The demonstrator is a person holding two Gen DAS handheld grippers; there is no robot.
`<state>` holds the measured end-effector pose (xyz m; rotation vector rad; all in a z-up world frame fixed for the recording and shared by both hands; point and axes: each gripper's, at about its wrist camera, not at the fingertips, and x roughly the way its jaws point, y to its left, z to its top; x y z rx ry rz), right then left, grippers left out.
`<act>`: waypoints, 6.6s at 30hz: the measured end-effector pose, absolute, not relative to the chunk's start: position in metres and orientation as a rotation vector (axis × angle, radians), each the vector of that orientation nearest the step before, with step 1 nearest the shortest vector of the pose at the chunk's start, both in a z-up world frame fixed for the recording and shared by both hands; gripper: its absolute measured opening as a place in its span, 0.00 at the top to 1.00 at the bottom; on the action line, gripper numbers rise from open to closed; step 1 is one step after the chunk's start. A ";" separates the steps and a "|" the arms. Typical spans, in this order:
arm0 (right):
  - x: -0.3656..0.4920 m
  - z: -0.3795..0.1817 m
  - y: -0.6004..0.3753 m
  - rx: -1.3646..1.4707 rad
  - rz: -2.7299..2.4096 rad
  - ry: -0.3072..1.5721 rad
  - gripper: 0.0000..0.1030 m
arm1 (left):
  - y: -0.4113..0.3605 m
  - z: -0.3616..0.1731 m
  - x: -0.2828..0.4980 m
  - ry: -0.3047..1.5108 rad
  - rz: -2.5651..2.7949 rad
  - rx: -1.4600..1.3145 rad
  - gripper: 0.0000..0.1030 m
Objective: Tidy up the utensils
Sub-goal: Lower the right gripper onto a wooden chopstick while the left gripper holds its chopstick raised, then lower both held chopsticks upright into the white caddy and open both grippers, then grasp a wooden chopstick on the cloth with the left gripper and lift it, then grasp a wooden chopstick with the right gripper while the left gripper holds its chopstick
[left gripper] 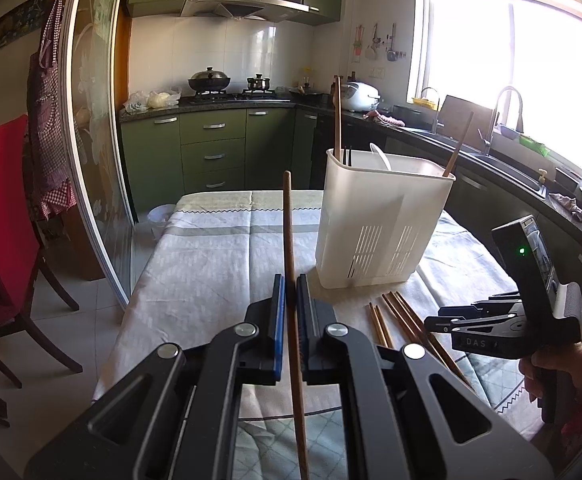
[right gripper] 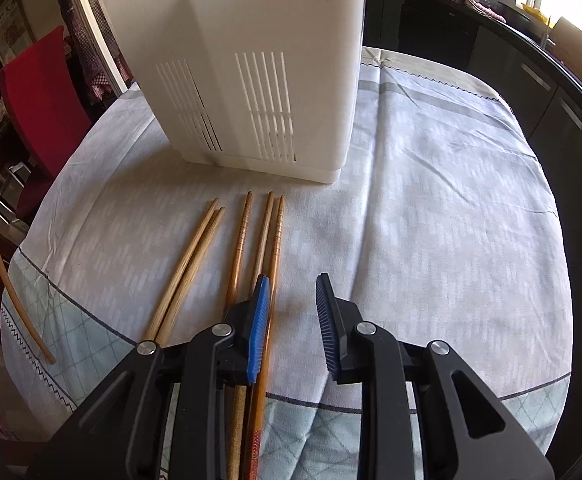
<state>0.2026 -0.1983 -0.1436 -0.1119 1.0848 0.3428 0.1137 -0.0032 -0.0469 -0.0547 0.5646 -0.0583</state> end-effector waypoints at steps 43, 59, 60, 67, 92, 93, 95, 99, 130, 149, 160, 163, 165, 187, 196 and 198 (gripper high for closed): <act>0.149 -0.048 -0.222 0.015 0.434 0.788 0.94 | -0.007 -0.033 0.108 0.556 -0.074 -0.043 0.95; 0.109 -0.020 -0.247 0.048 0.464 0.708 0.94 | -0.022 -0.015 0.093 0.516 -0.083 -0.005 0.95; 0.108 -0.019 -0.248 0.049 0.464 0.705 0.94 | -0.023 -0.014 0.093 0.514 -0.085 -0.004 0.95; 0.110 -0.015 -0.251 0.052 0.464 0.689 0.94 | -0.026 -0.010 0.093 0.504 -0.096 0.006 0.95; 0.167 0.120 -0.228 0.030 0.515 0.522 0.94 | -0.048 0.114 0.132 0.375 -0.242 0.007 0.95; 0.172 0.129 -0.227 0.032 0.513 0.510 0.94 | -0.050 0.121 0.136 0.366 -0.246 0.011 0.95; 0.183 0.145 -0.224 0.036 0.503 0.484 0.94 | -0.053 0.136 0.146 0.338 -0.238 0.010 0.95; 0.205 0.166 -0.218 0.037 0.473 0.434 0.94 | -0.056 0.154 0.168 0.294 -0.226 0.005 0.95; 0.229 0.092 -0.198 -0.032 0.432 0.528 0.93 | -0.058 0.055 0.226 0.611 -0.209 0.017 0.95; 0.123 -0.025 -0.309 0.130 0.410 0.741 0.81 | -0.080 -0.122 0.212 1.216 -0.274 -0.089 0.95; 0.121 -0.047 -0.320 0.185 0.419 0.773 0.78 | -0.084 -0.134 0.218 1.253 -0.220 -0.059 0.95; 0.123 -0.046 -0.319 0.189 0.419 0.780 0.78 | -0.088 -0.137 0.220 1.262 -0.221 -0.039 0.94; 0.126 -0.047 -0.317 0.189 0.419 0.786 0.78 | -0.091 -0.137 0.220 1.261 -0.216 -0.016 0.92; 0.190 -0.131 -0.222 -0.055 0.453 1.048 0.70 | -0.049 -0.110 0.185 1.042 -0.139 -0.031 0.94; 0.223 -0.150 -0.194 -0.091 0.432 1.105 0.75 | -0.028 -0.062 0.140 0.771 -0.132 -0.016 0.94; 0.225 -0.151 -0.188 -0.115 0.426 1.106 0.75 | -0.026 -0.053 0.130 0.701 -0.121 -0.009 0.94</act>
